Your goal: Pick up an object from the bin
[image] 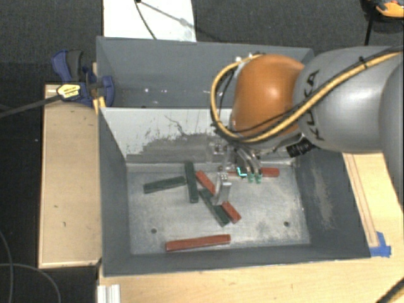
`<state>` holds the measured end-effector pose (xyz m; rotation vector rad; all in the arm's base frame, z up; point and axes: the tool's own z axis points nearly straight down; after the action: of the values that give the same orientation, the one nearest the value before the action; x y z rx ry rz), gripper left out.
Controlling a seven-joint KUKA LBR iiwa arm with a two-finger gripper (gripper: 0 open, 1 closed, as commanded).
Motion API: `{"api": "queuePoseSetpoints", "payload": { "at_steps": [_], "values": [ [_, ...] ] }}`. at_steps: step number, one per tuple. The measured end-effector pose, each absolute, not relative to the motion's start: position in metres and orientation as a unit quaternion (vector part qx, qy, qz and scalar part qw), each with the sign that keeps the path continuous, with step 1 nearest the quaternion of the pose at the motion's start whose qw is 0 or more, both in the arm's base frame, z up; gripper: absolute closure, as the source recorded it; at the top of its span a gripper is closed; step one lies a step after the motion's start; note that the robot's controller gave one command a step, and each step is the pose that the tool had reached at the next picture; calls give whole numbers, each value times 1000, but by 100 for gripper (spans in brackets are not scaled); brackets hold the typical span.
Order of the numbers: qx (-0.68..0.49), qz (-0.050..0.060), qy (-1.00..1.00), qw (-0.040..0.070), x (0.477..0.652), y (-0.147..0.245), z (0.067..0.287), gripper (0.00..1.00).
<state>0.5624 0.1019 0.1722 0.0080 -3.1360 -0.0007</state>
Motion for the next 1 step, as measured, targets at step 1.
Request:
{"api": "queuePoseSetpoints", "payload": {
  "at_steps": [1],
  "values": [
    [1,-1,-1000,-1,564,101,177,0]
  ]
}}
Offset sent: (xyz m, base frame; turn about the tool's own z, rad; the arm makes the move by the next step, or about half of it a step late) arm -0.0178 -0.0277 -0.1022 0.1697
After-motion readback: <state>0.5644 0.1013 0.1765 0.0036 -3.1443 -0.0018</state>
